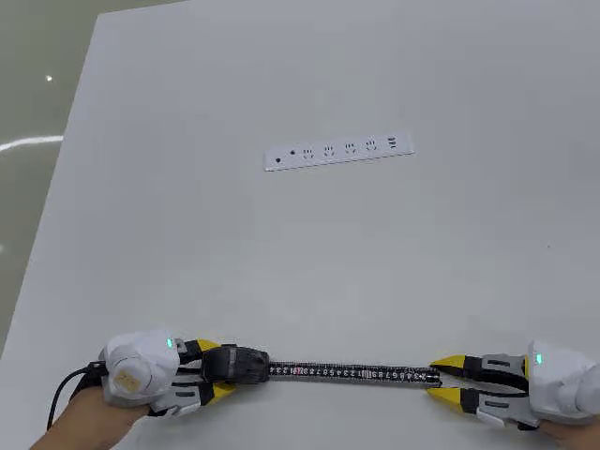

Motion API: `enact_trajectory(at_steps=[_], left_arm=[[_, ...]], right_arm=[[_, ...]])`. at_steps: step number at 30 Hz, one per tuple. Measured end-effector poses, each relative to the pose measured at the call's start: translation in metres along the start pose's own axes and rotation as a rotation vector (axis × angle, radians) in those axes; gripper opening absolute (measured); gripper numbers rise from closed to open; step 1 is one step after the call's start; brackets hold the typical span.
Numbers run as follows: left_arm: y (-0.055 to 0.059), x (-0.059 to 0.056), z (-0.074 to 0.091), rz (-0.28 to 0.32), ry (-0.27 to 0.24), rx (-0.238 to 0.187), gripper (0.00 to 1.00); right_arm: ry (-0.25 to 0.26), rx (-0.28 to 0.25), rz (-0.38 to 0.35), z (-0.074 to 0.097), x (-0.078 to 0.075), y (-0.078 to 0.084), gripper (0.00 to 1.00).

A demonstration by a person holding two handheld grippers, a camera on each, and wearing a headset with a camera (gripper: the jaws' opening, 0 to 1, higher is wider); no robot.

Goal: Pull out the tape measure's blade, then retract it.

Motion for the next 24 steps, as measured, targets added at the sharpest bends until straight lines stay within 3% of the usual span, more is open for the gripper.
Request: enact_trajectory(at_steps=[12, 24], left_arm=[[0.0011, -0.0004, 0.0034, 0.014, 0.009, -0.011, 0.35], [0.0060, 0.0011, 0.0095, 0.032, -0.036, -0.001, 0.43]], right_arm=[[0.006, -0.005, -0.011, 0.0000, 0.0017, -0.0024, 0.22], [0.032, -0.027, -0.036, -0.0049, 0.0052, -0.0081, 0.29]])
Point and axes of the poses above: the centre of the closed fingertips' face, and the gripper's own axes: z roughly backward along the fingers, x roughly to its left, y roughly out of its underside, the point moved 6 cm from there along z, roughly backward along the fingers, and after that the axes turned 2 degrees about x, right-handed, at the moved point
